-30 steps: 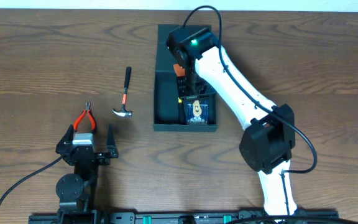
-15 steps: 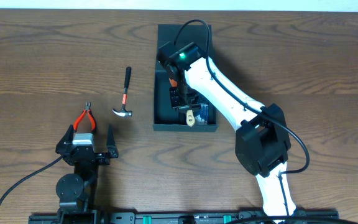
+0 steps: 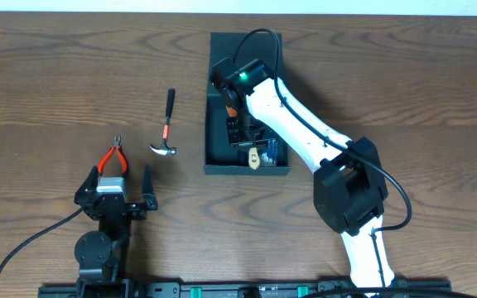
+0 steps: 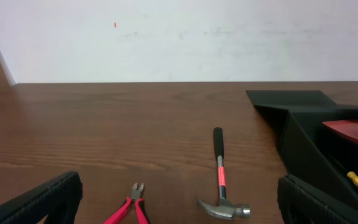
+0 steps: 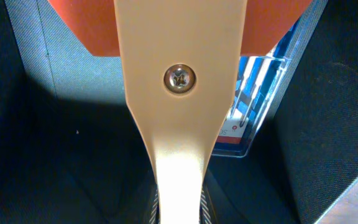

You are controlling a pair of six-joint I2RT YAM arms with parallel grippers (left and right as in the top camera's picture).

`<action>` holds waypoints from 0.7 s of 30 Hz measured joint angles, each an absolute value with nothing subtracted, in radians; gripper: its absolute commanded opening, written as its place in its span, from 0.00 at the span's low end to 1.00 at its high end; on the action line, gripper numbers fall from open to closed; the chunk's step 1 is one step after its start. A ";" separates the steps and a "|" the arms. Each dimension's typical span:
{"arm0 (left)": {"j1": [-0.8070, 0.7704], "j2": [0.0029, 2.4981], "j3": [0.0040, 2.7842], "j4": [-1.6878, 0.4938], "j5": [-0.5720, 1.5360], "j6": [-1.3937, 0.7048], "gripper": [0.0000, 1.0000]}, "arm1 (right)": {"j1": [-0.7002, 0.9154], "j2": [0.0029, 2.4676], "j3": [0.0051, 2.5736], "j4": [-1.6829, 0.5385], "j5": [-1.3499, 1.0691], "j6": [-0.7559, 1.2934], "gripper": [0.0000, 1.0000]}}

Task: Pack container
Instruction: 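Lower the scraper into the box and open the right gripper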

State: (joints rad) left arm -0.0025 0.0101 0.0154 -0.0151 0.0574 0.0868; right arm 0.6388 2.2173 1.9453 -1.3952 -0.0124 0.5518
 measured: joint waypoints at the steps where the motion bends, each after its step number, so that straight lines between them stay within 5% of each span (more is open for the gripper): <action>1: -0.002 0.010 0.015 -0.015 0.057 0.087 0.98 | 0.639 2.217 1.945 -1.395 -0.014 0.551 0.01; 21: -0.002 0.010 0.015 -0.015 0.057 0.087 0.98 | 0.604 2.217 1.941 -1.407 -0.046 0.332 0.01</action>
State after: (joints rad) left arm -0.0025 0.0101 0.0154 -0.0151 0.0574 0.0868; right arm 0.6044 2.2173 1.9411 -1.4071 -0.0460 0.3321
